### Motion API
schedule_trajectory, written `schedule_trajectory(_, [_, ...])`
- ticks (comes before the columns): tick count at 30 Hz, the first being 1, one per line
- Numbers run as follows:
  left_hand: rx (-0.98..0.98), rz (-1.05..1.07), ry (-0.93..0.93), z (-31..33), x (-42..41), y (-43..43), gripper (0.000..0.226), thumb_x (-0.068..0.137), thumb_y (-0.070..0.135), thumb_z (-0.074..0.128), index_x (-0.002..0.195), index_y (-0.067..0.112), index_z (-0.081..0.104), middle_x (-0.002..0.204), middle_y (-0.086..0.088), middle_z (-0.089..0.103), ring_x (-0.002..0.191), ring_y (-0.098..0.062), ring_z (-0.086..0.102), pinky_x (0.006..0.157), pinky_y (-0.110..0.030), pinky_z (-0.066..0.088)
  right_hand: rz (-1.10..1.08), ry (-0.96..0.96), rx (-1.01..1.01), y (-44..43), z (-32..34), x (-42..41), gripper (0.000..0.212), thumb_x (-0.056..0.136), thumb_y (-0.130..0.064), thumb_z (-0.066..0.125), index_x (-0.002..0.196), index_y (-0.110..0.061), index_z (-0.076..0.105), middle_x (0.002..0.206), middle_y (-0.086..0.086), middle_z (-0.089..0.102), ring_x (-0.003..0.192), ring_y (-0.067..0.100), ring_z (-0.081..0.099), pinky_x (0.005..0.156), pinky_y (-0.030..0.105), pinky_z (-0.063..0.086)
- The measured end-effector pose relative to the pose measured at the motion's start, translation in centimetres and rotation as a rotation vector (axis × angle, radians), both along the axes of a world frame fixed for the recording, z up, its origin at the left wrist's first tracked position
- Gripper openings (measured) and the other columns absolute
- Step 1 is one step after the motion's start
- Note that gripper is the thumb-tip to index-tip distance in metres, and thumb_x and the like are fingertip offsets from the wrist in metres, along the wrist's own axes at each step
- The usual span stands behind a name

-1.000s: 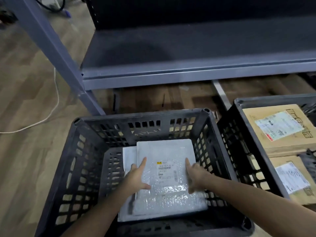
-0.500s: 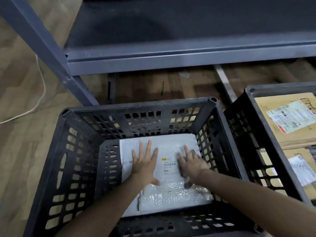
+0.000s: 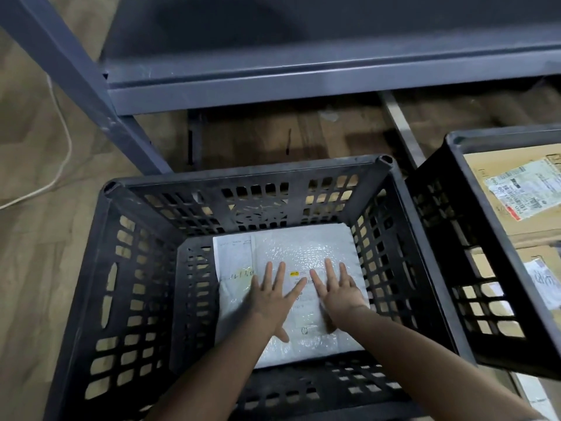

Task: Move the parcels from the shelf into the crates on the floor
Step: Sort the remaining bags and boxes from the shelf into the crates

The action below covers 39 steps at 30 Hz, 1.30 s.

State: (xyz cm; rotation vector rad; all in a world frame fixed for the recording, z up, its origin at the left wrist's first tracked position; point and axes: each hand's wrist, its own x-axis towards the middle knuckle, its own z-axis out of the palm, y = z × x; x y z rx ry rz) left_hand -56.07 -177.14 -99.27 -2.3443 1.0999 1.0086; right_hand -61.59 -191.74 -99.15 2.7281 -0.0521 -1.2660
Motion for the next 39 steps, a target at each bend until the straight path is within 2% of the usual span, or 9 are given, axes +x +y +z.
schedule_trajectory(4, [-0.046,0.021,0.007,1.2,0.4,0.0,0.117,0.075,0.055,0.069,0.146,0.032,-0.021,0.149,-0.020,-0.032,0.137,-0.045,-0.026,0.114,-0.060,-0.001,0.066,0.080,0.066,-0.6,1.4,-1.0,0.122,0.078,-0.048,0.067,0.134,-0.025,-0.038,0.145,0.019,-0.038,0.138,0.051,-0.015,0.111,0.048,0.030])
schedule_trajectory(9, [-0.044,0.021,-0.042,0.7,-2.0,0.4,0.102,0.086,0.041,0.063,0.149,0.022,-0.016,0.151,-0.026,-0.023,0.139,-0.048,-0.018,0.115,-0.058,0.002,0.082,0.041,0.057,-0.2,0.2,-2.8,0.103,0.093,-0.029,0.055,0.135,-0.027,-0.038,0.138,0.022,-0.041,0.136,0.056,-0.012,0.111,0.050,0.031])
schedule_trajectory(13, [0.004,-0.006,-0.031,0.9,-1.9,-0.1,0.102,0.086,0.040,0.064,0.149,0.019,-0.014,0.152,-0.028,-0.019,0.140,-0.049,-0.011,0.115,-0.056,0.009,0.061,0.095,0.070,-0.3,1.3,-1.6,0.096,0.094,-0.017,0.054,0.143,-0.031,-0.027,0.152,0.016,-0.028,0.140,0.050,-0.006,0.105,0.048,0.039])
schedule_trajectory(16, [-0.039,0.085,0.063,2.1,-1.1,-0.1,0.096,0.086,0.036,0.064,0.151,0.025,-0.007,0.155,-0.020,-0.018,0.143,-0.041,-0.012,0.116,-0.052,0.010,0.067,0.136,0.122,-1.2,2.7,-0.4,0.100,0.088,-0.027,0.064,0.147,-0.035,-0.017,0.156,0.013,-0.018,0.142,0.047,0.004,0.105,0.050,0.039])
schedule_trajectory(19, [-0.093,0.189,0.099,5.2,0.6,-0.3,0.084,0.089,0.038,0.060,0.152,0.024,0.005,0.159,-0.012,-0.003,0.146,-0.031,0.003,0.116,-0.045,0.019,0.027,0.053,0.214,-2.6,5.6,1.1,0.097,0.085,-0.040,0.064,0.151,-0.026,-0.005,0.158,0.009,0.010,0.140,0.033,0.024,0.104,0.047,0.040])
schedule_trajectory(23, [-0.187,0.304,0.025,12.6,1.9,-1.3,0.072,0.093,0.036,0.054,0.151,0.020,0.014,0.156,-0.007,0.021,0.141,-0.025,0.025,0.108,-0.038,0.035,-0.066,-0.105,0.340,-4.5,13.1,2.2,0.078,0.093,-0.037,0.053,0.150,-0.010,0.007,0.156,0.009,0.020,0.142,0.026,0.022,0.111,0.040,0.032])
schedule_trajectory(27, [-0.256,0.333,-0.019,20.8,2.6,-2.4,0.065,0.094,0.034,0.054,0.149,0.018,0.023,0.147,-0.006,0.037,0.133,-0.024,0.038,0.102,-0.038,0.041,-0.134,-0.244,0.393,-5.6,22.1,2.5,0.066,0.095,-0.039,0.050,0.148,-0.011,0.021,0.154,0.008,0.026,0.142,0.023,0.024,0.111,0.039,0.033])
schedule_trajectory(32, [-0.314,0.366,-0.043,34.6,2.5,-4.2,0.061,0.094,0.036,0.052,0.147,0.020,0.027,0.144,-0.005,0.041,0.131,-0.024,0.040,0.101,-0.037,0.041,-0.193,-0.346,0.410,-6.3,35.8,1.7,0.054,0.093,-0.041,0.051,0.135,-0.010,0.039,0.143,0.010,0.041,0.133,0.027,0.037,0.104,0.037,0.038])
schedule_trajectory(39, [-0.465,0.346,-0.116,55.9,1.1,-5.3,0.060,0.092,0.041,0.052,0.145,0.023,0.031,0.142,-0.001,0.044,0.130,-0.021,0.042,0.101,-0.034,0.041,-0.247,-0.473,0.425,-6.2,56.5,0.2,0.052,0.090,-0.038,0.055,0.133,-0.010,0.041,0.138,0.010,0.047,0.127,0.027,0.043,0.102,0.034,0.040])
